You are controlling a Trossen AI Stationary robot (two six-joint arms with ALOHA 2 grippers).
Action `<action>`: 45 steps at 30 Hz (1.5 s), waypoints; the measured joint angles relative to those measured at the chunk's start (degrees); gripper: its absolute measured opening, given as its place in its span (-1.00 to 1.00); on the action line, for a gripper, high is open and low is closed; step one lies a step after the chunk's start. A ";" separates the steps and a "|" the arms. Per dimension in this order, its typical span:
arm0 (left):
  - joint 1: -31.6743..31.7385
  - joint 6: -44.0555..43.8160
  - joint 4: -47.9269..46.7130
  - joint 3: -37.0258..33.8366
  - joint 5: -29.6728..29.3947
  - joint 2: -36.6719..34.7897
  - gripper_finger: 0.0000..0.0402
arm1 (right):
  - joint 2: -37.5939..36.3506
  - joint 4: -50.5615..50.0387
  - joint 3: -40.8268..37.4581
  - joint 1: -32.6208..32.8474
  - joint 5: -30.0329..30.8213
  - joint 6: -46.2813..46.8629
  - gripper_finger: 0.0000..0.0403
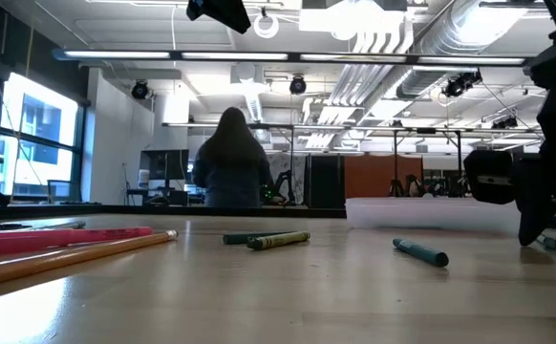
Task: Pick & place school supplies into a supply box
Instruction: Put the light blue pencil into the pink supply box
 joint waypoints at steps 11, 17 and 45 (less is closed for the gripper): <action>0.00 0.00 -0.01 0.00 0.07 0.00 -0.40 | 0.00 0.26 0.06 0.02 0.36 0.19 -0.96; 0.00 0.00 -0.01 0.00 0.13 0.00 -0.40 | 0.18 3.61 2.38 -0.02 0.83 -1.18 -0.97; 0.00 0.00 -0.01 0.00 0.35 0.00 -0.40 | 0.04 -30.30 31.35 -5.58 33.90 2.54 -1.00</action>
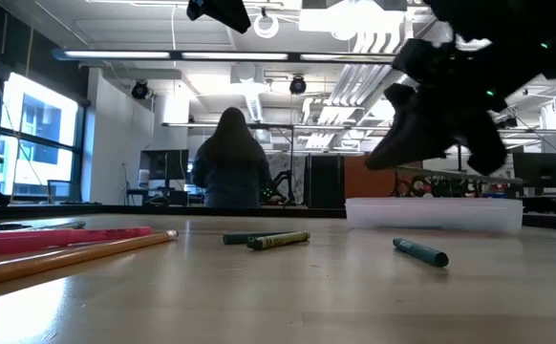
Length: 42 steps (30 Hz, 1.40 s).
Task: Pick & place school supplies into a supply box
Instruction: Put the light blue pencil into the pink supply box, then put the bottom dark green crayon into the pink supply box
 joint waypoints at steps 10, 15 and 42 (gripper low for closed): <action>0.00 0.00 0.00 0.00 0.00 0.00 -0.40 | -0.07 4.97 -2.00 -13.95 -4.48 -1.00 -1.00; 0.00 0.00 0.00 0.00 -0.02 0.00 -0.40 | -0.09 17.75 -6.91 -20.07 -5.89 -3.78 -1.00; 0.00 0.00 0.59 0.00 0.29 0.00 -0.40 | -0.09 27.36 -8.01 -19.49 -12.71 -4.66 -0.45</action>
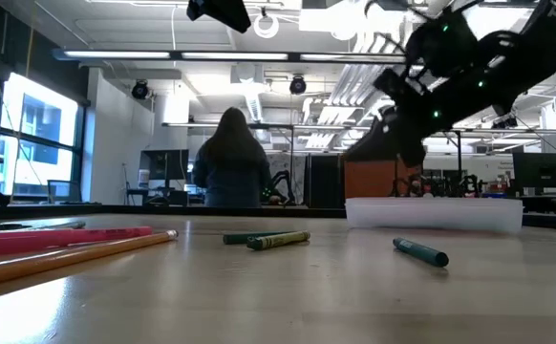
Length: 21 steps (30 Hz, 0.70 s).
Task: Pick & place school supplies into a supply box
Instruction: Put the bottom dark green crayon into the pink supply box
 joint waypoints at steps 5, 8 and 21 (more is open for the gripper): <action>0.00 0.45 4.34 0.02 -0.02 0.00 -0.40 | 0.00 0.14 3.75 6.43 -2.09 4.01 -0.45; 0.00 0.88 3.10 0.02 1.02 0.00 -0.40 | 0.00 -2.19 8.21 10.00 -2.01 7.35 -0.45; -1.03 -7.70 -11.72 -9.71 4.80 0.09 -0.40 | 1.03 -13.75 13.32 17.04 -31.03 -0.76 -0.44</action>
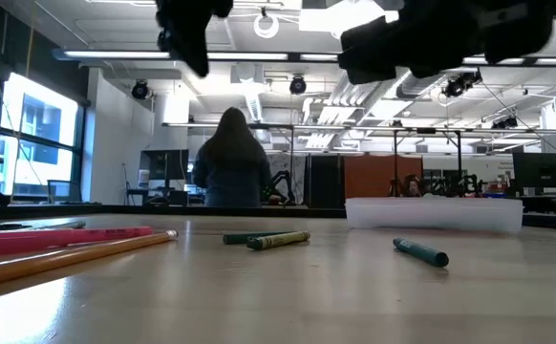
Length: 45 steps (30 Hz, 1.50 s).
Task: Pick & place school supplies into a supply box
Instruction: Put the bottom dark green crayon into the pink supply box
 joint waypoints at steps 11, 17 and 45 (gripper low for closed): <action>-2.00 -1.40 1.68 -1.98 -1.16 -0.62 -0.40 | 19.42 2.75 4.81 0.64 -11.05 -4.98 -0.44; -2.03 -1.38 1.62 -0.36 -1.33 -3.41 -0.40 | 22.95 -9.52 11.82 0.01 -21.58 -11.63 -0.44; -1.98 -0.01 1.18 -0.30 -4.48 -4.63 -0.40 | 33.88 -16.78 14.94 -5.52 -29.49 -34.21 -0.46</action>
